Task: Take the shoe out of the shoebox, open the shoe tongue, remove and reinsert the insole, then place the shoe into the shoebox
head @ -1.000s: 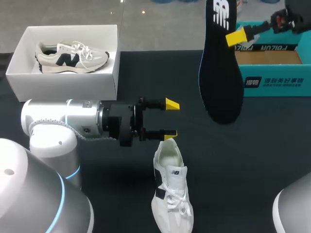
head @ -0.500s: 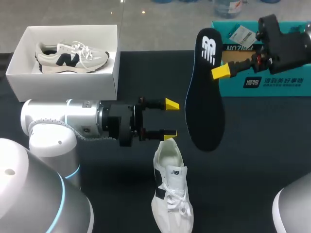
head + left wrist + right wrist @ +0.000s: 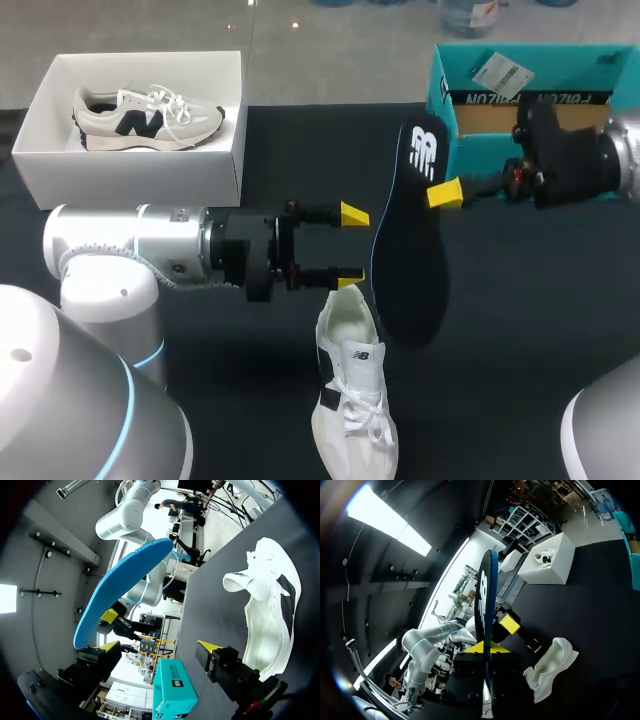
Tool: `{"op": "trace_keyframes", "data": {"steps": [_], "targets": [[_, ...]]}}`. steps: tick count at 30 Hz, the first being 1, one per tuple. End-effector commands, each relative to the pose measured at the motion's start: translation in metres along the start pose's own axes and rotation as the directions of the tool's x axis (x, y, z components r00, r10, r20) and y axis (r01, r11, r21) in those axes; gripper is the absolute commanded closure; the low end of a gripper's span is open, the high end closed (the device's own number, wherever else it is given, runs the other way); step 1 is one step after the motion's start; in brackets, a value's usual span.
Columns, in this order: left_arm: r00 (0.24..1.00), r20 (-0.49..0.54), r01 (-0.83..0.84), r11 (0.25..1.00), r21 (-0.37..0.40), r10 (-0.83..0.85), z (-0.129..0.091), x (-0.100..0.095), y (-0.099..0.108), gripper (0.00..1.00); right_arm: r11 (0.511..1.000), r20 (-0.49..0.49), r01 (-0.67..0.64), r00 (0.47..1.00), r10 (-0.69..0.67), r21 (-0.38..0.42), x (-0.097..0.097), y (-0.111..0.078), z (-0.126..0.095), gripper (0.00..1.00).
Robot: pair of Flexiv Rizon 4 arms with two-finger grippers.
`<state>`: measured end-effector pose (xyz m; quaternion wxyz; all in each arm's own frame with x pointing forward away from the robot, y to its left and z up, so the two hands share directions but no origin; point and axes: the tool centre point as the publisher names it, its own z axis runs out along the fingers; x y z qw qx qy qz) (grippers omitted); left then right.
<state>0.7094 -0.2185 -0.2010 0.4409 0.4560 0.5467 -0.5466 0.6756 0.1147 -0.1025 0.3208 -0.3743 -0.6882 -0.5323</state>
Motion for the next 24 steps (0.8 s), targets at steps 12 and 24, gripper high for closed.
{"op": "trace_keyframes", "data": {"steps": [12,24], "targets": [[1.0,0.003,-0.002,1.0,-0.002,0.002,0.001,0.002,0.0,0.0,0.997,-0.017,-0.076,0.997,0.077,0.03,-0.013,-0.021,0.011,1.0],[1.0,0.003,-0.002,1.0,-0.002,0.002,0.001,0.002,0.0,0.0,0.994,-0.062,-0.111,0.992,0.111,0.013,-0.049,-0.029,0.008,1.0]]}}
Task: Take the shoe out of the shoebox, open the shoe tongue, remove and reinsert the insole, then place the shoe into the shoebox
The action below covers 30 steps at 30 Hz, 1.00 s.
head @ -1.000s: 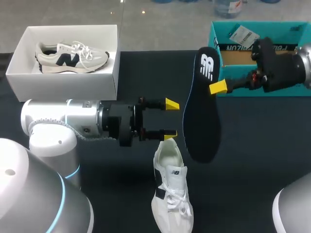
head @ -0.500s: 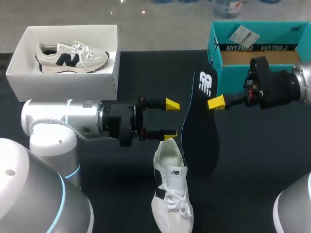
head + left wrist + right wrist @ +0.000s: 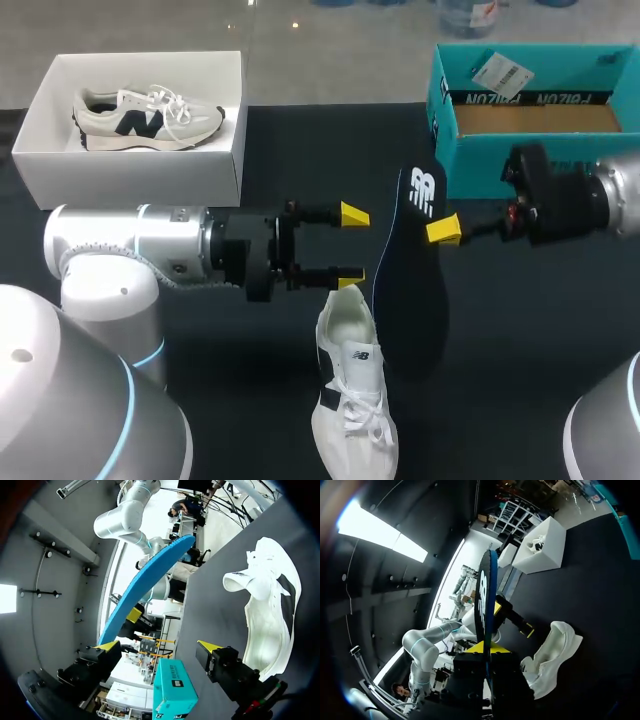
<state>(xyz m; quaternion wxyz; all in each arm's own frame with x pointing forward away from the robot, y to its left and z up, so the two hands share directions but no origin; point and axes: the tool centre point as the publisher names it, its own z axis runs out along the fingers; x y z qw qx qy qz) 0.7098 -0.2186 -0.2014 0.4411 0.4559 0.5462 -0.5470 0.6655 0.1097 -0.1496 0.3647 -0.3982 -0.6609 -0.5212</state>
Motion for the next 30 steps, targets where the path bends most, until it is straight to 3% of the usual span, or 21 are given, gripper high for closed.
{"op": "trace_keyframes", "data": {"steps": [1,8,16,30], "targets": [[1.0,0.002,-0.002,1.0,-0.003,0.002,0.001,0.001,-0.001,0.0,1.0,-0.02,-0.007,1.0,0.007,0.008,-0.016,0.007,0.001,1.0],[1.0,0.002,-0.002,1.0,-0.003,0.002,0.001,0.001,-0.001,0.0,1.0,-0.072,-0.008,0.997,0.009,0.02,-0.033,0.024,0.01,1.0],[1.0,0.002,-0.002,1.0,-0.003,0.002,0.001,0.001,-0.001,0.0,0.996,-0.096,-0.031,0.995,0.039,0.086,-0.041,0.041,0.027,1.0],[1.0,0.002,-0.002,1.0,-0.003,0.002,0.001,0.001,-0.001,0.0,0.994,-0.13,-0.055,0.989,0.067,0.093,-0.053,0.04,0.041,1.0]]}}
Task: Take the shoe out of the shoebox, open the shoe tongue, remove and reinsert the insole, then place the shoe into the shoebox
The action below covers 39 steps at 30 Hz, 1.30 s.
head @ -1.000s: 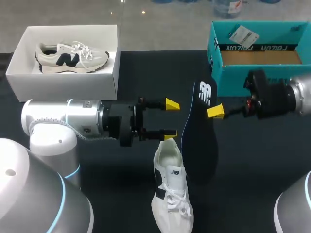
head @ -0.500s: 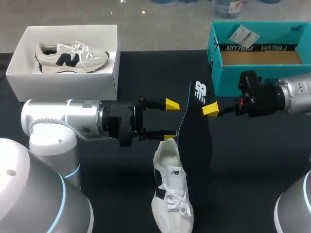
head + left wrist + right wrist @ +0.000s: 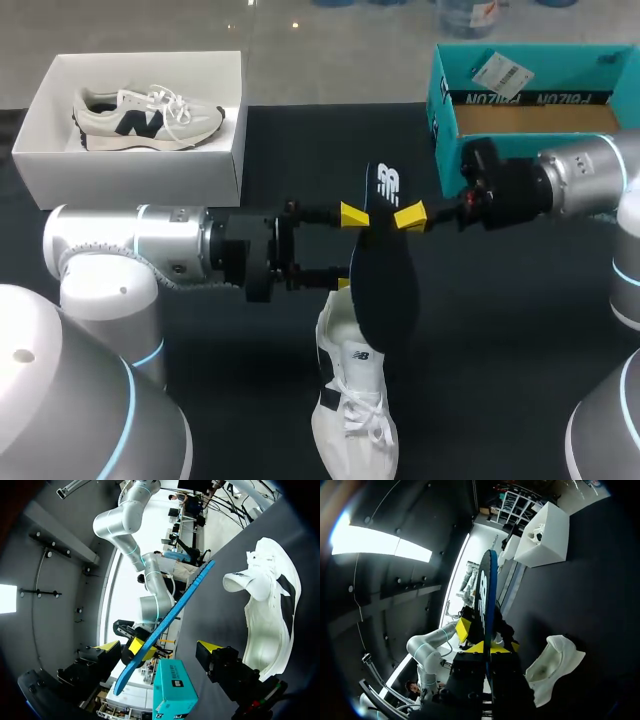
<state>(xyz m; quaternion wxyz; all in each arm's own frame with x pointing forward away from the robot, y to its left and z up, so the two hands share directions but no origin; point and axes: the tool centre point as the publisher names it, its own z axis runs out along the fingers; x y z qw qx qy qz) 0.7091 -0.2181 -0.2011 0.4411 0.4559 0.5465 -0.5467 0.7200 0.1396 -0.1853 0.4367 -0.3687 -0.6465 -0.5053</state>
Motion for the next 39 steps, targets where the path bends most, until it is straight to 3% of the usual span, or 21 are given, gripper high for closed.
{"op": "trace_keyframes", "data": {"steps": [1,8,9,12,33,34,35,37,38,39], "targets": [[1.0,0.002,-0.002,1.0,-0.002,0.002,0.002,0.001,0.0,0.0,1.0,-0.013,-0.002,1.0,0.002,0.007,-0.004,0.002,0.009,1.0],[1.0,0.002,-0.014,1.0,-0.004,0.014,0.003,0.002,0.0,0.0,1.0,-0.026,0.004,1.0,-0.003,0.011,-0.003,0.004,0.017,1.0],[1.0,0.003,-0.019,1.0,-0.005,0.019,0.003,0.001,0.0,0.09,1.0,-0.026,0.005,1.0,-0.005,0.011,-0.002,0.004,0.018,1.0],[1.0,0.005,-0.028,1.0,-0.006,0.028,0.004,0.001,-0.001,1.0,1.0,-0.026,0.009,1.0,-0.009,0.009,0.001,0.004,0.018,1.0],[0.999,0.007,-0.054,0.998,0.014,0.053,0.006,0.001,-0.009,1.0,1.0,-0.036,0.01,0.999,-0.01,-0.013,0.001,0.004,0.022,1.0],[0.999,0.008,-0.054,0.998,0.013,0.054,0.006,0.001,-0.008,1.0,1.0,-0.036,0.009,0.999,-0.009,-0.014,0.001,0.004,0.022,0.95],[0.998,0.009,-0.055,0.998,0.012,0.054,0.005,0.001,-0.008,1.0,1.0,-0.037,0.007,0.999,-0.008,-0.015,0.001,0.004,0.022,0.78],[0.998,0.009,-0.055,0.998,0.01,0.055,0.004,0.001,-0.008,1.0,1.0,-0.036,0.002,0.999,-0.003,-0.018,0.0,0.004,0.022,0.34],[0.998,0.01,-0.055,0.998,0.008,0.055,0.004,0.001,-0.007,1.0,1.0,-0.035,0.0,0.999,-0.001,-0.025,0.0,0.004,0.022,0.0],[0.998,0.01,-0.055,0.998,0.008,0.054,0.004,0.001,-0.007,1.0,1.0,-0.032,0.0,0.999,-0.001,-0.029,0.0,0.003,0.021,0.0]]}}
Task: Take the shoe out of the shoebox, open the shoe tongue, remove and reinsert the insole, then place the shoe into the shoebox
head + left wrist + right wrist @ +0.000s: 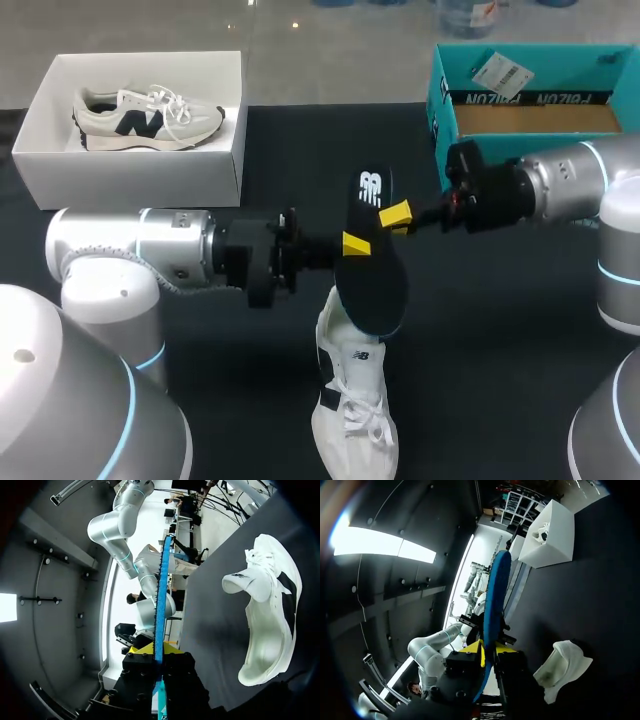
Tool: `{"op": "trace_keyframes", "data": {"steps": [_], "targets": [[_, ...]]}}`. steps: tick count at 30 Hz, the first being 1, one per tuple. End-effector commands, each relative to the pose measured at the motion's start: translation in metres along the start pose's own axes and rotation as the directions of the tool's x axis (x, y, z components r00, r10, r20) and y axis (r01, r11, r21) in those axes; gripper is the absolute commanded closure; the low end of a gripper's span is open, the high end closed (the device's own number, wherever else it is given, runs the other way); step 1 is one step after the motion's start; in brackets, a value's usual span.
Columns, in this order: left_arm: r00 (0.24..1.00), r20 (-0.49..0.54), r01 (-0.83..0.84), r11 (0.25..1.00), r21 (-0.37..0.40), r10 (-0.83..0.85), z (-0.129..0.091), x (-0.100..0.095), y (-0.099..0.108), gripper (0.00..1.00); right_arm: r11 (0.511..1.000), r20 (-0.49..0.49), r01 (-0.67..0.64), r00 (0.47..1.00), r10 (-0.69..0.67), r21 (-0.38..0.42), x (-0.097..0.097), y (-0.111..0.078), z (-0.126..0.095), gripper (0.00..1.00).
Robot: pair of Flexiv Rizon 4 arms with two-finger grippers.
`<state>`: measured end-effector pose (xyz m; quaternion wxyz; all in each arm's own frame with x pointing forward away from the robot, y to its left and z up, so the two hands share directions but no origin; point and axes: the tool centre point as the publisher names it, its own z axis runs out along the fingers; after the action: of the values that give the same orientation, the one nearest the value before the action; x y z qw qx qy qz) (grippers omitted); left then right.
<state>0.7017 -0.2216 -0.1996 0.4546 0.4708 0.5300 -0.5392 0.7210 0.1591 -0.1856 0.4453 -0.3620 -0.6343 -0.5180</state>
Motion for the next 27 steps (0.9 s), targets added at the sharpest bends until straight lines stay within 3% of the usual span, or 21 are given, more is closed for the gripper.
{"op": "trace_keyframes", "data": {"steps": [1,6,13,19,27], "targets": [[1.0,0.003,-0.003,1.0,-0.003,0.003,0.0,0.001,0.0,1.0,1.0,0.006,-0.001,1.0,0.001,-0.017,0.0,-0.003,0.002,0.0],[1.0,0.001,-0.007,1.0,-0.004,0.007,-0.002,0.001,0.001,1.0,0.999,0.062,0.021,0.998,-0.018,-0.041,0.005,-0.008,-0.01,0.0],[1.0,-0.014,-0.004,1.0,-0.003,0.004,-0.006,0.008,0.005,1.0,0.994,0.229,0.107,0.968,-0.097,-0.028,0.035,-0.012,-0.042,0.0],[1.0,-0.024,0.007,1.0,-0.003,-0.007,-0.007,0.016,0.006,1.0,0.97,0.409,0.221,0.88,-0.242,0.101,0.068,-0.003,-0.064,0.0],[1.0,-0.014,0.009,1.0,-0.007,-0.009,-0.01,0.014,0.007,1.0,0.877,0.486,0.289,0.745,-0.458,0.384,0.091,0.008,-0.069,0.0]]}}
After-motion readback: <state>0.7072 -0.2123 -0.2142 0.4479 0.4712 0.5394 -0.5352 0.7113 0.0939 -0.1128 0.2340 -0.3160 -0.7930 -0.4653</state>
